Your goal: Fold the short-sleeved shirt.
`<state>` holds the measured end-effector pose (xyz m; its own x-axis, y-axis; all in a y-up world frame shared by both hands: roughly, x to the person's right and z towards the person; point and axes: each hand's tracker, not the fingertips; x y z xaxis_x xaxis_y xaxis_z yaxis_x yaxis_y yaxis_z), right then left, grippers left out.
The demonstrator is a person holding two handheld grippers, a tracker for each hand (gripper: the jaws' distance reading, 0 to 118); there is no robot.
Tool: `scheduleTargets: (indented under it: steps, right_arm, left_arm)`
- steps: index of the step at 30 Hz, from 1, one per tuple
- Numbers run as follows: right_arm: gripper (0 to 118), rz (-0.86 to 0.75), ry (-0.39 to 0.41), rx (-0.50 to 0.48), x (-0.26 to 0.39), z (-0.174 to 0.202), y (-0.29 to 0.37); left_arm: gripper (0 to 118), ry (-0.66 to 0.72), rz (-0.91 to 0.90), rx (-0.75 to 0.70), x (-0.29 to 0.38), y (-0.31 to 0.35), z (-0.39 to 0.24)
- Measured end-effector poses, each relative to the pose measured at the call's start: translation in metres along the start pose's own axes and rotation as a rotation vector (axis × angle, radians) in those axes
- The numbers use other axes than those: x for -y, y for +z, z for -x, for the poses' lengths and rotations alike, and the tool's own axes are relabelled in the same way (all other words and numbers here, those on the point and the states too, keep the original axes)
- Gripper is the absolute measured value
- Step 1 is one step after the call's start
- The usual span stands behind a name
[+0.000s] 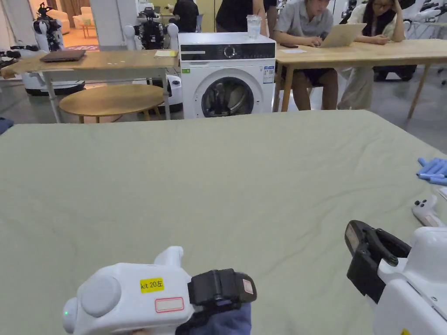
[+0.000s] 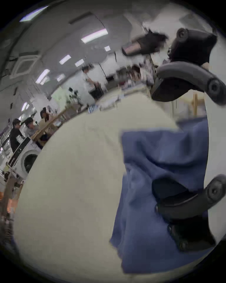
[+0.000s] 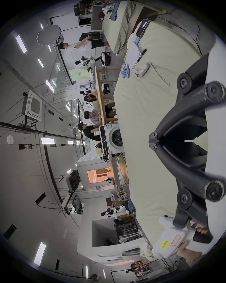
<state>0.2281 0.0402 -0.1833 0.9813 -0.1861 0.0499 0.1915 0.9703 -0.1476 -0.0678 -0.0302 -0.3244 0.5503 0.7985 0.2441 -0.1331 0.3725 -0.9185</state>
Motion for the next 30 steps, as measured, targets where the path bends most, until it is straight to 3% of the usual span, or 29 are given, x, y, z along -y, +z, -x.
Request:
scheduleTargets:
  steps: [3,4,5,6,7,8,9,13,17,19,24,30]
  right_arm:
    - [0,0.011,-0.019,0.005,0.003,-0.004,-0.004]
    - [0,0.013,-0.026,0.004,0.004,-0.004,-0.005]
    - [0,0.014,-0.032,0.003,0.004,-0.005,-0.005]
    - [0,0.014,-0.036,0.0,0.005,-0.004,-0.006]
    - [0,0.013,-0.039,-0.002,0.005,-0.004,-0.006]
    - [0,0.012,-0.04,-0.004,0.006,-0.002,-0.007]
    - [0,0.013,-0.044,-0.008,0.006,-0.001,-0.008]
    - [0,0.017,-0.053,-0.019,0.008,0.002,-0.01]
    - [0,0.033,-0.027,-0.022,0.011,0.003,-0.006]
    - [0,0.038,-0.012,-0.021,0.012,0.002,-0.003]
    - [0,0.072,0.0,-0.044,0.016,0.005,-0.006]
    - [0,0.288,0.054,-0.194,0.027,0.038,-0.038]
  left_arm:
    - [102,-0.002,-0.067,0.042,-0.007,0.021,-0.006]
    - [92,-0.058,-0.117,-0.016,-0.007,0.03,-0.01]
    - [70,-0.13,-0.157,-0.091,-0.005,0.036,-0.02]
    - [33,-0.23,-0.184,-0.201,-0.002,0.041,-0.026]
    - [7,-0.316,-0.206,-0.308,0.003,0.04,-0.031]
    - [0,-0.383,-0.214,-0.391,0.01,0.037,-0.034]
    - [0,-0.444,-0.204,-0.438,0.021,0.028,-0.036]
    - [0,-0.403,-0.001,-0.267,0.043,-0.01,-0.028]
    - [0,-0.5,0.056,-0.43,0.061,-0.059,-0.019]
    - [0,-0.467,0.077,-0.408,0.061,-0.065,-0.013]
    - [0,-0.337,-0.008,-0.229,0.044,-0.03,-0.019]
    - [0,-0.29,-0.297,-0.226,0.021,0.069,-0.017]
